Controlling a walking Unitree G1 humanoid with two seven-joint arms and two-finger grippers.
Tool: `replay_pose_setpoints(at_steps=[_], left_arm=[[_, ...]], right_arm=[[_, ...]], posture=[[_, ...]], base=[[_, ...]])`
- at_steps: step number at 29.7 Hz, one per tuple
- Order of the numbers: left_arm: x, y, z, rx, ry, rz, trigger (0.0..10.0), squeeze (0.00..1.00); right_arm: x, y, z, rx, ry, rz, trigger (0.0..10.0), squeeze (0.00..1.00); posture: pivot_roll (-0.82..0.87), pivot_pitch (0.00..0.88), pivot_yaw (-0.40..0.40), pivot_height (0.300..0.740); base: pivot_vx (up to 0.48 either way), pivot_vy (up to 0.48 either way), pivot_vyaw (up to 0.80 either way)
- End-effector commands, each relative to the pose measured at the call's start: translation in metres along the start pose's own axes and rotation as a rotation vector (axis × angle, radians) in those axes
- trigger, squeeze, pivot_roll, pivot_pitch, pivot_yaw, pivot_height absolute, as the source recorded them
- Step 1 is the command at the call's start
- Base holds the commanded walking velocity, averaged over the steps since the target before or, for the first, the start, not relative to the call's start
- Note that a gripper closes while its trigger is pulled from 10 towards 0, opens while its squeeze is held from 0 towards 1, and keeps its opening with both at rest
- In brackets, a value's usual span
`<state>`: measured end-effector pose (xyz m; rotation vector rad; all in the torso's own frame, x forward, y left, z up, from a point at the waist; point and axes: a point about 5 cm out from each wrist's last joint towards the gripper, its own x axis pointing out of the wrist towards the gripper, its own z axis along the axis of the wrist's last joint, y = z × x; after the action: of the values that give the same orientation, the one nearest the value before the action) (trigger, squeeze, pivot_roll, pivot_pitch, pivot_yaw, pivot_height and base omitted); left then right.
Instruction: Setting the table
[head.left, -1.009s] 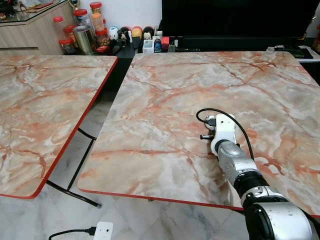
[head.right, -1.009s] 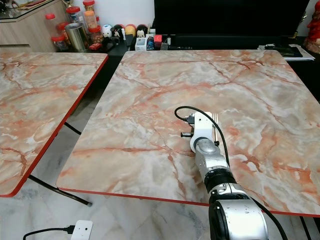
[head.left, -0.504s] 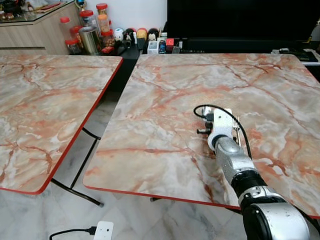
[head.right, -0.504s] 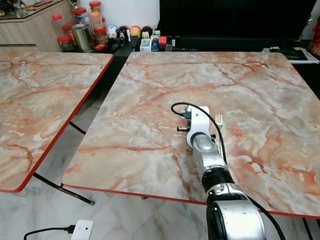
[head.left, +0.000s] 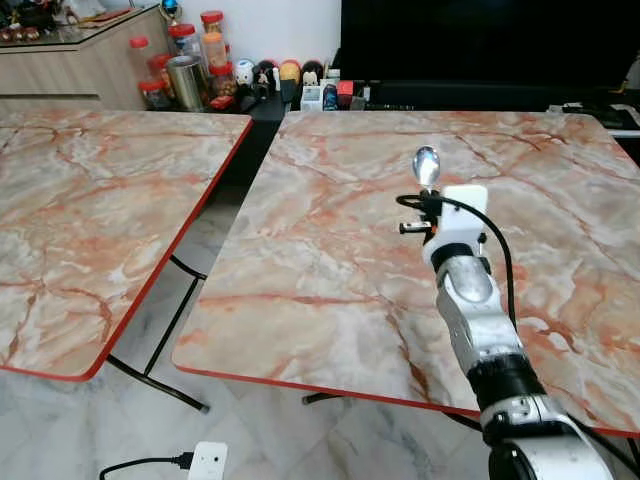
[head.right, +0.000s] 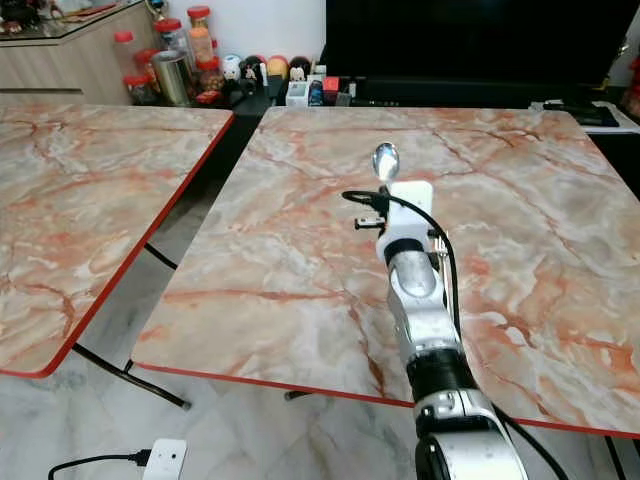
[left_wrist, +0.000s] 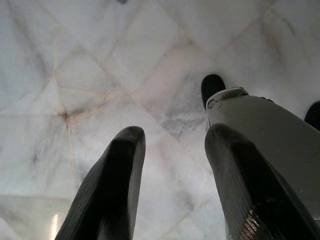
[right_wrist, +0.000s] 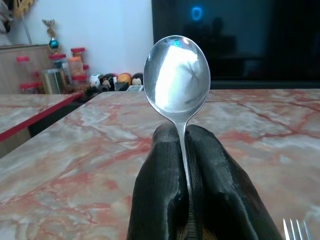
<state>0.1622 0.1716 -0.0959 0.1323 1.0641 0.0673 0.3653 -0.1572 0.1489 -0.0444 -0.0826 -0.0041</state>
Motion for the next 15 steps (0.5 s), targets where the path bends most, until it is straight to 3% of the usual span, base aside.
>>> replay_pose_setpoints(at_steps=[1, 15], left_arm=[[-0.0017, -0.0024, -0.0151, -0.002, 0.060, -0.017, 10.0, 0.00], [-0.0020, -0.0025, -0.0167, -0.006, 0.062, -0.005, 10.0, 0.00]], right_arm=[[0.0002, 0.0063, 0.0125, 0.016, -0.068, 0.012, 10.0, 0.00], [0.0002, 0.0101, 0.0203, 0.028, -0.101, 0.012, 10.0, 0.00]], posture=[[-0.03, 0.000, 0.044, 0.740], [-0.02, 0.000, 0.036, 0.740]], base=[[0.000, 0.480, 0.00], [0.000, 0.480, 0.00]])
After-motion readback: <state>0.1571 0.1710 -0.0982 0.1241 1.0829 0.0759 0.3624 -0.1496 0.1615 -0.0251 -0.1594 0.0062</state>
